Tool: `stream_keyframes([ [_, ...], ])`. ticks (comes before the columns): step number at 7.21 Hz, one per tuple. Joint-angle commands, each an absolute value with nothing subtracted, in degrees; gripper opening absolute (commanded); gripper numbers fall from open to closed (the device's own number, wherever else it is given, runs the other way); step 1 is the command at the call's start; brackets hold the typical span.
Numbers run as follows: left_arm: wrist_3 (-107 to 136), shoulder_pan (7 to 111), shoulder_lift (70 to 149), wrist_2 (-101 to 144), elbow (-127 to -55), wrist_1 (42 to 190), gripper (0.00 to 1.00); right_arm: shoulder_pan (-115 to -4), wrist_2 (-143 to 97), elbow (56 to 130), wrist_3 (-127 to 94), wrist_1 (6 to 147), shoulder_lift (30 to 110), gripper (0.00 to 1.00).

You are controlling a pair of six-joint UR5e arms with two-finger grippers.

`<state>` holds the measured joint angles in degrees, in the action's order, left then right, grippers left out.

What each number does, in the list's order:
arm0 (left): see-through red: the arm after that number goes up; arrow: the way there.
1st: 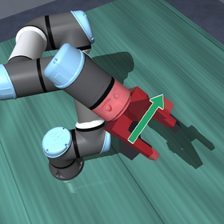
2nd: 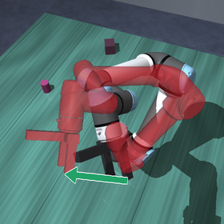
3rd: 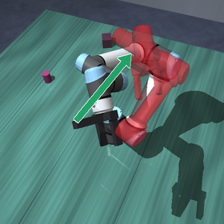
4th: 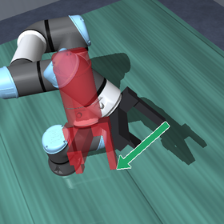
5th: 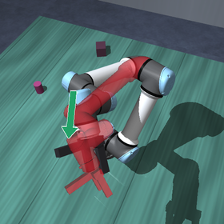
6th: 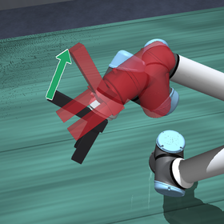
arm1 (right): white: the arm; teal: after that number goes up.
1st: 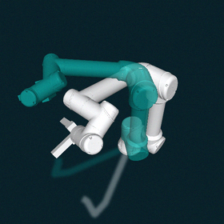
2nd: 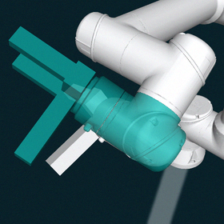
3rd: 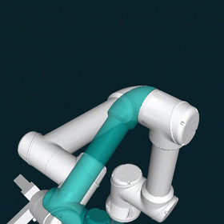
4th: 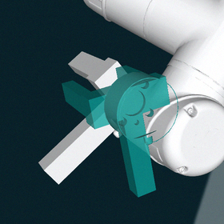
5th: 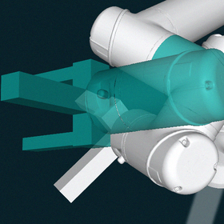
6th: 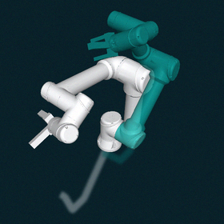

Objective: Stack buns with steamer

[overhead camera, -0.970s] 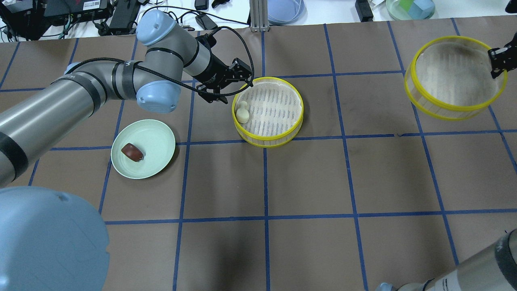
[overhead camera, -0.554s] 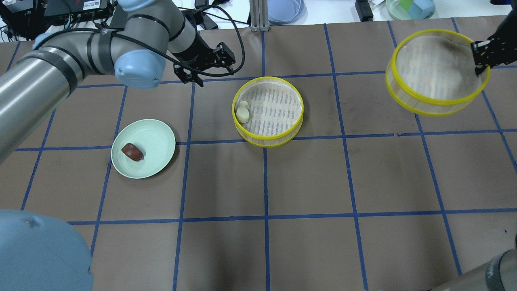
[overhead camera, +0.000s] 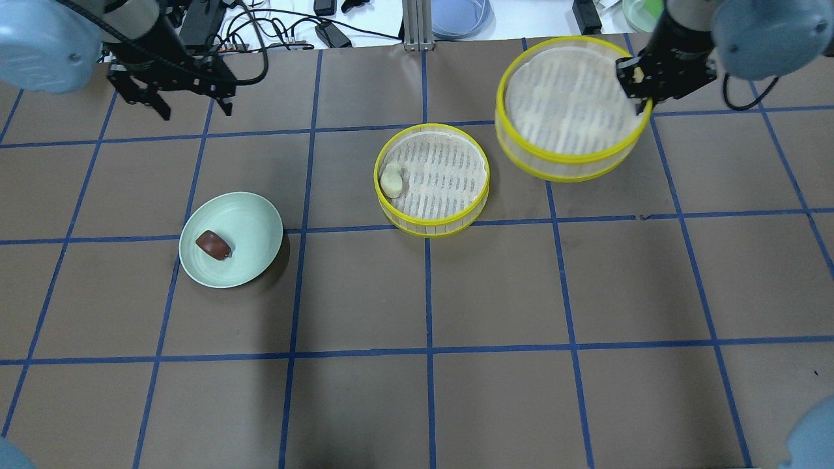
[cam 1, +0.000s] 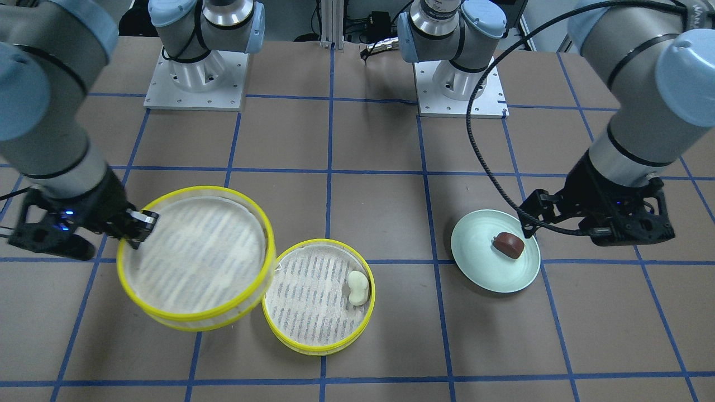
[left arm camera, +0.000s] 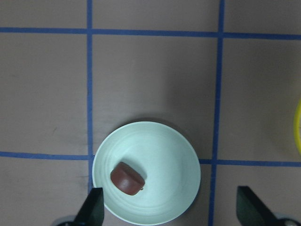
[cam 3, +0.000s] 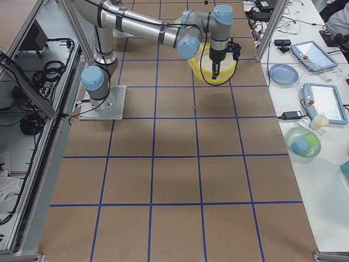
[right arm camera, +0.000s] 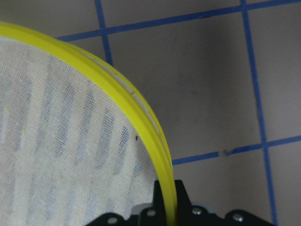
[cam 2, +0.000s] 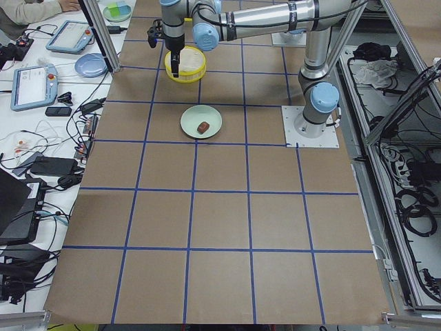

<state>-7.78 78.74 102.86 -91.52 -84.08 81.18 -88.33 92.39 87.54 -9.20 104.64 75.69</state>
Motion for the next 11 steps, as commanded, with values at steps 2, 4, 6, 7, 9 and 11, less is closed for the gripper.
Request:
stream_keyframes([
  [2, -3.99, 75.06, 107.12, -91.84, -91.47, 80.95, 1.00, -101.23, 91.50, 88.59, -29.42, 107.73, 70.52, 0.00],
  [4, 1.54, 74.88, 111.42, -89.76, -93.94, 78.68, 1.00, -101.25, 91.32, 88.59, -29.87, 115.40, 65.75, 0.00],
  [6, 3.77, 74.62, 114.60, -88.33, -98.77, 76.31, 1.00, -101.25, 91.23, 88.68, -31.02, 115.31, 65.39, 0.00],
  [7, 2.91, 74.62, 115.65, -88.50, -98.88, 76.12, 1.00, -101.25, 90.80, 88.68, -31.03, 115.40, 65.13, 0.00],
  [9, 2.81, 74.18, 116.72, -89.65, -98.44, 74.45, 1.00, -101.25, 87.98, 89.12, -32.69, 115.31, 64.78, 0.00],
  [11, 2.90, 73.13, 117.15, -90.17, -96.60, 74.44, 1.00, -101.25, 88.24, 89.12, -32.61, 115.31, 64.69, 0.00],
])
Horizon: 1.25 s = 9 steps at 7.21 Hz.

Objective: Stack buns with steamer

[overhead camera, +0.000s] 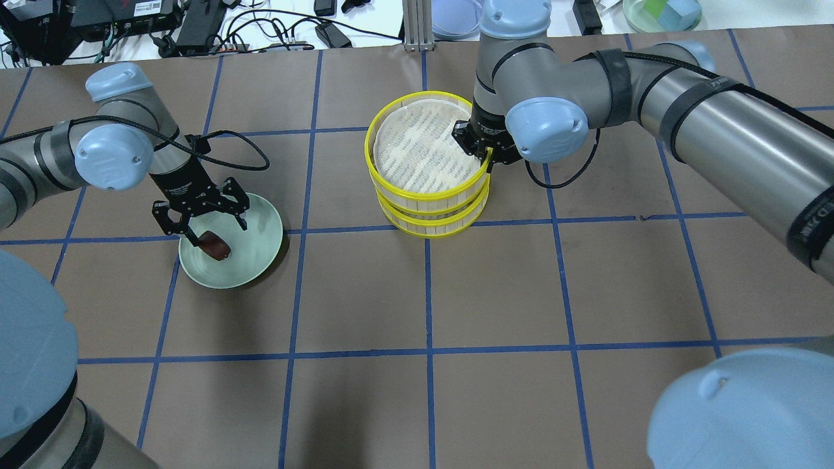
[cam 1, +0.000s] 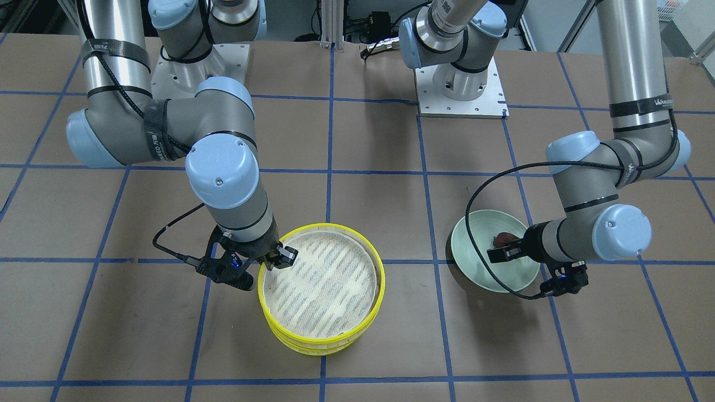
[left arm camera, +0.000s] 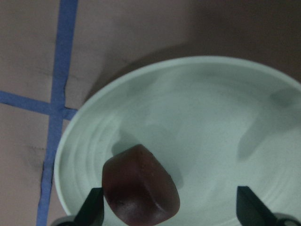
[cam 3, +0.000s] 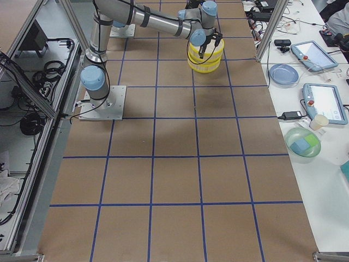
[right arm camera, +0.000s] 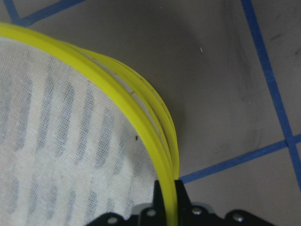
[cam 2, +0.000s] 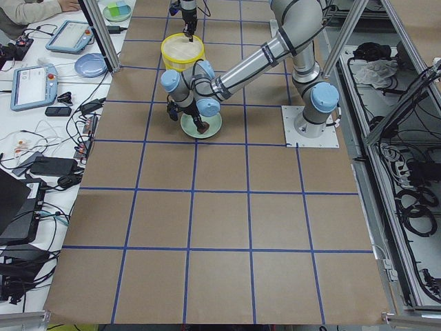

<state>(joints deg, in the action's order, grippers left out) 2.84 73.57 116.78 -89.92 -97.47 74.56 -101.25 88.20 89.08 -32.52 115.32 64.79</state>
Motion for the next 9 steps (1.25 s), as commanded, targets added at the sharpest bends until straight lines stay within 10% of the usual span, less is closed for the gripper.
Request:
stream_keyframes([
  [1, 3.34, 73.13, 117.94, -90.09, -96.59, 74.44, 1.00, -101.25, 88.94, 89.12, -32.61, 115.40, 64.77, 0.00],
  [2, 3.77, 73.13, 118.47, -89.74, -96.59, 74.36, 1.00, -101.25, 89.12, 89.12, -32.52, 115.40, 64.69, 0.00],
  [3, 4.56, 73.13, 119.00, -89.39, -96.59, 73.40, 0.77, -101.16, 89.21, 89.12, -32.52, 115.49, 64.69, 0.00],
  [5, 5.80, 73.13, 119.27, -89.47, -96.77, 73.39, 0.00, -101.25, 89.21, 89.21, -32.52, 115.49, 64.51, 0.00],
  [9, 5.98, 73.21, 117.60, -87.72, -94.32, 69.87, 0.00, -101.16, 89.21, 90.00, -32.61, 115.84, 63.90, 0.00],
])
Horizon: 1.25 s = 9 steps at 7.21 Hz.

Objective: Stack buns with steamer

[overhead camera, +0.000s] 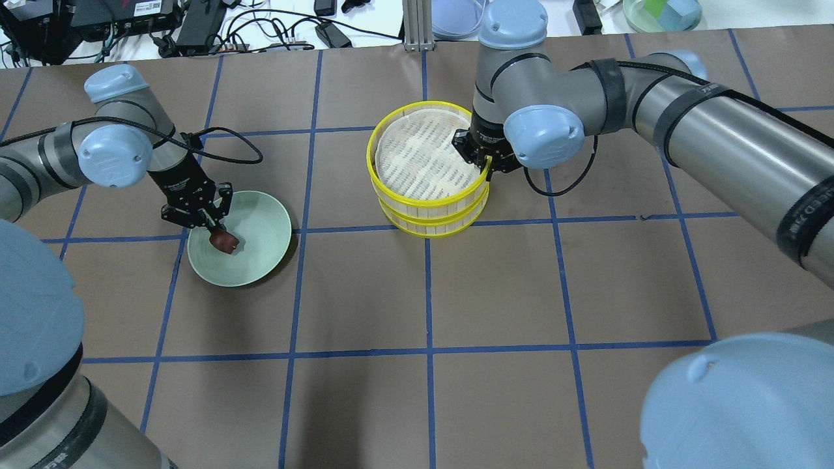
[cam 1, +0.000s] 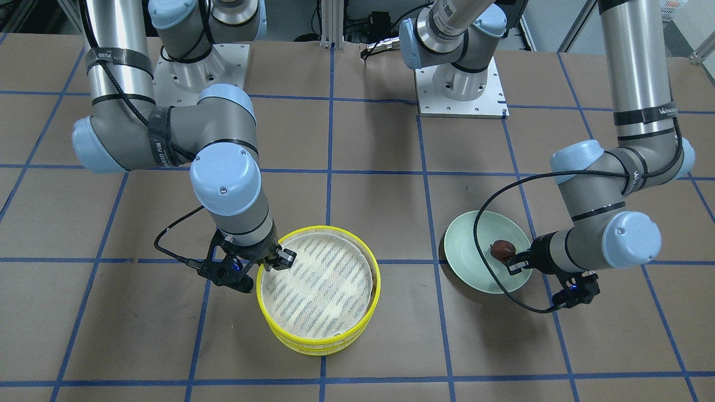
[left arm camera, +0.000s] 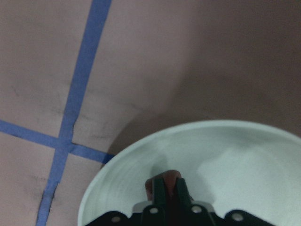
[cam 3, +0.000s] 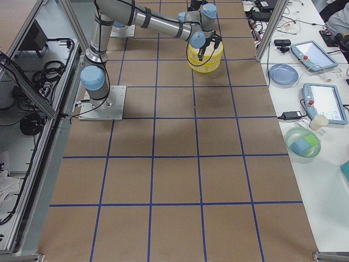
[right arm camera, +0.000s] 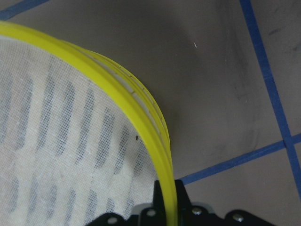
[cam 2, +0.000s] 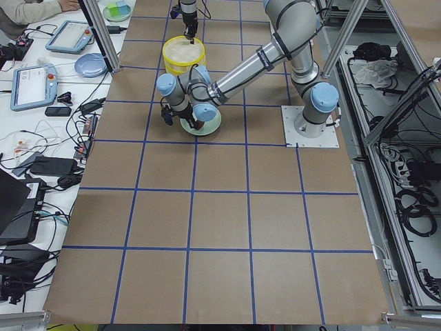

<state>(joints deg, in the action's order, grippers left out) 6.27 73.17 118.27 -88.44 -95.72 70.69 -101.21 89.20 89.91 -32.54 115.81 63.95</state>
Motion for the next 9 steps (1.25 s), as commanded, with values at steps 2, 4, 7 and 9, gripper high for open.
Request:
stream_keyframes([
  [2, 5.19, 73.13, 117.16, -88.51, -93.34, 70.23, 0.00, -101.16, 89.30, 90.00, -32.52, 115.84, 63.90, 0.10],
  [4, 5.88, 73.47, 115.15, -86.85, -91.77, 70.40, 0.00, -101.16, 89.21, 90.00, -32.52, 115.84, 64.25, 0.66],
  [7, 9.46, 75.31, 111.54, -83.44, -87.28, 73.48, 0.00, -100.81, 88.33, 89.74, -29.99, 115.85, 70.36, 1.00],
  [9, 23.40, 80.22, 110.48, -73.26, -85.62, 69.29, 0.00, -97.24, 88.77, 89.38, -16.15, 107.10, 77.75, 0.99],
])
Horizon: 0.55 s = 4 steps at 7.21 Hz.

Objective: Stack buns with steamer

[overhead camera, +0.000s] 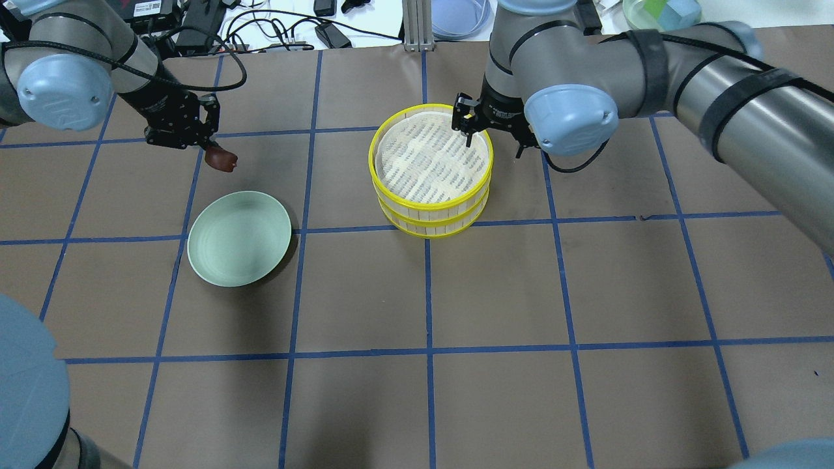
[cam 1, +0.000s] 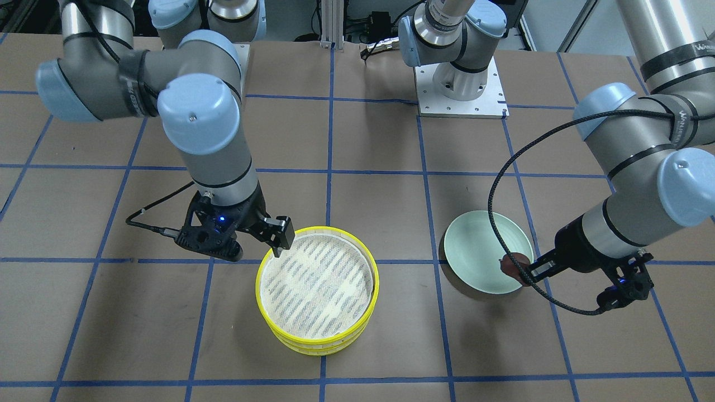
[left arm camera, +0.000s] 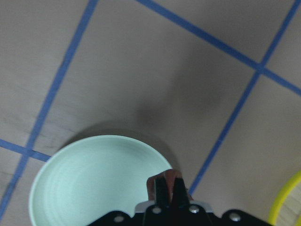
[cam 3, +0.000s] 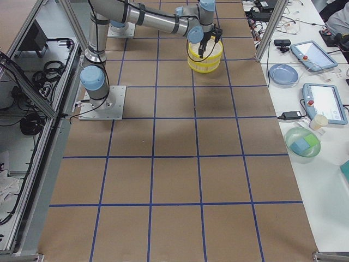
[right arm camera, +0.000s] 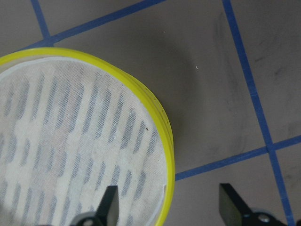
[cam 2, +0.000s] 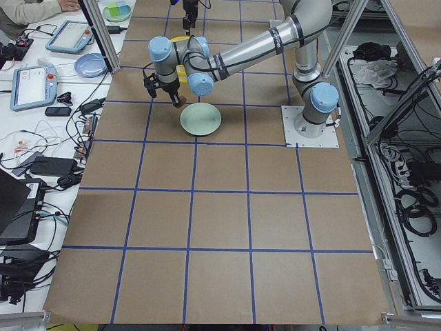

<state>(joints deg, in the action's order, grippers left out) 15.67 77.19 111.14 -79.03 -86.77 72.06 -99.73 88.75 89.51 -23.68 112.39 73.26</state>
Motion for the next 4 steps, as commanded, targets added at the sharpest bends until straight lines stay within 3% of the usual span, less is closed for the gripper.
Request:
stream_keyframes([
  [1, 29.47, 82.94, 110.65, -68.08, -85.87, 63.86, 0.00, -93.90, 88.42, 89.30, -7.56, 101.57, 80.74, 1.00],
  [4, 38.84, 91.47, 112.41, -61.80, -88.23, 55.30, 0.00, -92.19, 88.33, 89.38, -1.15, 88.38, 94.52, 1.00],
])
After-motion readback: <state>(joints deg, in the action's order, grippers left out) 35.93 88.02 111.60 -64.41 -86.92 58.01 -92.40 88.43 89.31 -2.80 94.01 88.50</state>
